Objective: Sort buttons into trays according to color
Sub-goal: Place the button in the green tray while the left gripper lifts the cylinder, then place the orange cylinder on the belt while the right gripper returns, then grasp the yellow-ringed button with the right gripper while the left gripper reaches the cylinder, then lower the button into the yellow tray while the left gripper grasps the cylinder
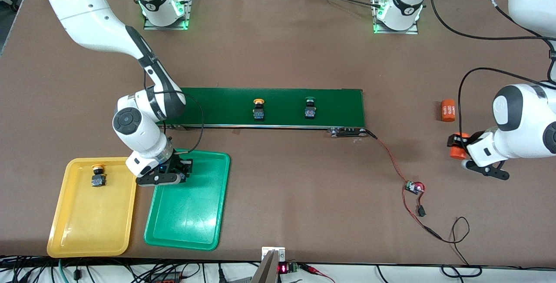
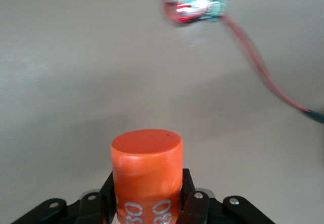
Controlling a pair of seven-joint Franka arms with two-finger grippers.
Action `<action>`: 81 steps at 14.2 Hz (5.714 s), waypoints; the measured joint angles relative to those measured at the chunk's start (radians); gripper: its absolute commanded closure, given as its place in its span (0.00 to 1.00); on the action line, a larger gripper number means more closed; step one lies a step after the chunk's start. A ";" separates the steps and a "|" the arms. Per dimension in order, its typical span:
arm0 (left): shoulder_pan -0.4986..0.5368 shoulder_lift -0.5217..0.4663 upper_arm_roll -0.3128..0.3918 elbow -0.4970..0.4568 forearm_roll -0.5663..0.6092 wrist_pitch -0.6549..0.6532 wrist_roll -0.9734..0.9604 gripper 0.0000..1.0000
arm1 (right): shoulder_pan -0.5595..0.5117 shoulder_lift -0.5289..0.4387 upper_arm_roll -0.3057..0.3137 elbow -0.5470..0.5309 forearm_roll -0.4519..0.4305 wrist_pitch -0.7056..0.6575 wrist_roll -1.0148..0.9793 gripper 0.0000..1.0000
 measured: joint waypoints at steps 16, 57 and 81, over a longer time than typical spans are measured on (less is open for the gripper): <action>-0.107 0.024 -0.396 -0.206 0.020 0.155 0.526 0.83 | 0.017 -0.203 -0.016 -0.210 -0.002 -0.023 0.054 0.00; -0.052 -0.144 0.133 -0.336 0.016 0.117 0.082 0.00 | 0.195 -0.309 0.081 -0.434 0.111 -0.105 0.182 0.87; -0.050 -0.259 0.164 -0.543 0.018 0.212 0.137 0.76 | -0.312 -0.076 0.060 -0.117 -0.289 -0.048 -0.209 0.91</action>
